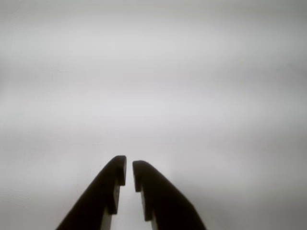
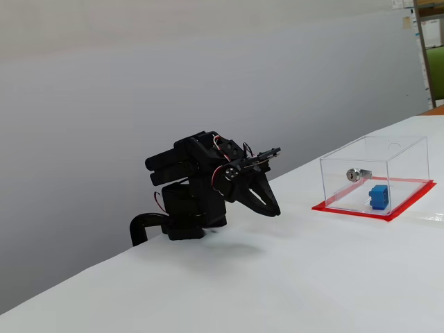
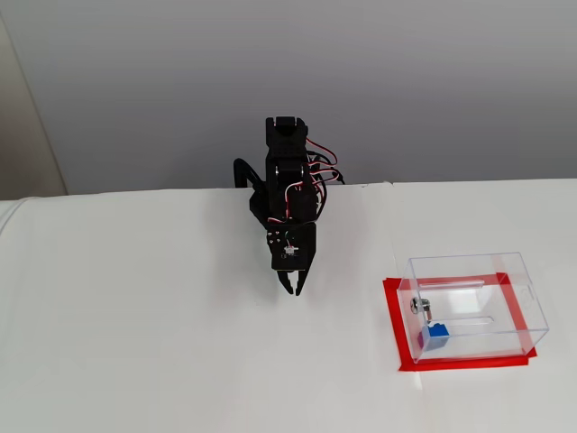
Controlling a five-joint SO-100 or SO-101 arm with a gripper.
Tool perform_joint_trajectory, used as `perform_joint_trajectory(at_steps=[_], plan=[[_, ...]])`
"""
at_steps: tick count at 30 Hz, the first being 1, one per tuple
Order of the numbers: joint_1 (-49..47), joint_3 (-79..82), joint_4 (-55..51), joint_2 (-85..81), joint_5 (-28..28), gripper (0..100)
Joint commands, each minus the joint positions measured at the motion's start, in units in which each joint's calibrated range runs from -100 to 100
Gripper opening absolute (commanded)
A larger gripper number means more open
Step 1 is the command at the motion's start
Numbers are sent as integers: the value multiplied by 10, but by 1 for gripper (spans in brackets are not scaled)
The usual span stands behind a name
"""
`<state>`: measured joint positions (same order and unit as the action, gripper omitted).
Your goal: Pick the blue lego brick and place it into the transparent box
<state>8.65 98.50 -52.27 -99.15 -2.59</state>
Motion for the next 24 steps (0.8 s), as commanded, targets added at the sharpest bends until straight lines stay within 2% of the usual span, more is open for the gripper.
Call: perform_joint_trajectory(at_steps=[1, 24], plan=[[2, 3, -1, -6, -6, 1], [2, 3, -1, -6, -6, 1]])
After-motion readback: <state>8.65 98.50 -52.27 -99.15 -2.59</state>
